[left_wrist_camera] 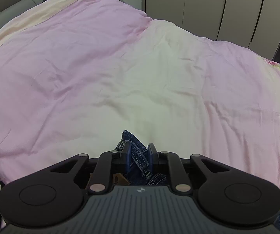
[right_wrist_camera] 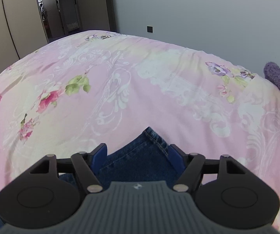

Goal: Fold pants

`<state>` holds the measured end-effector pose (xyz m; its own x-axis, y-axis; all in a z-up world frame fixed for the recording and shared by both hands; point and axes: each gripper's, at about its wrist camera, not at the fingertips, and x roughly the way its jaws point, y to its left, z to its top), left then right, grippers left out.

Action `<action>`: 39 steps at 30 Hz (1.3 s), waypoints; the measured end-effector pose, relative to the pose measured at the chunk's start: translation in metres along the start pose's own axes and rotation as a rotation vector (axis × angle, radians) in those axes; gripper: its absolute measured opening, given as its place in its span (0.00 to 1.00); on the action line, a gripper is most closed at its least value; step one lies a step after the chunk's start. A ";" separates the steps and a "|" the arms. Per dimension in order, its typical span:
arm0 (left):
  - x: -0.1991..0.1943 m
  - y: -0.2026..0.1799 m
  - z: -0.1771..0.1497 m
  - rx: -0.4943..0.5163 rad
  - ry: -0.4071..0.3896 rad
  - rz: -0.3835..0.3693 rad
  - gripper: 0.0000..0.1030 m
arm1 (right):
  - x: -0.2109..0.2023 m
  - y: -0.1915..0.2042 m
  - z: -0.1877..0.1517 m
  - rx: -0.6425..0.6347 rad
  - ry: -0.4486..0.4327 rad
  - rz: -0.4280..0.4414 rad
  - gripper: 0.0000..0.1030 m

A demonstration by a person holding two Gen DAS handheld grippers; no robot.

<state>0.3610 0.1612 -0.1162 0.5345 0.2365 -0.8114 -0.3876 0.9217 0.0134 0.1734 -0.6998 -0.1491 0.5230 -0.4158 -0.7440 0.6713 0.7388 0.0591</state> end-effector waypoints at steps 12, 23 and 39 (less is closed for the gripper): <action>-0.032 -0.001 -0.002 -0.016 -0.106 0.009 0.17 | 0.023 -0.014 0.027 0.073 0.019 -0.042 0.00; 0.018 -0.009 -0.007 0.029 -0.045 0.048 0.20 | 0.024 -0.040 0.044 0.166 0.006 -0.011 0.00; -0.077 -0.111 -0.046 0.420 -0.048 -0.320 0.44 | -0.074 -0.114 -0.034 0.173 0.123 0.107 0.59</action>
<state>0.3280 0.0262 -0.0820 0.6144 -0.0717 -0.7857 0.1295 0.9915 0.0108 0.0409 -0.7351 -0.1234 0.5356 -0.2642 -0.8021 0.7007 0.6692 0.2474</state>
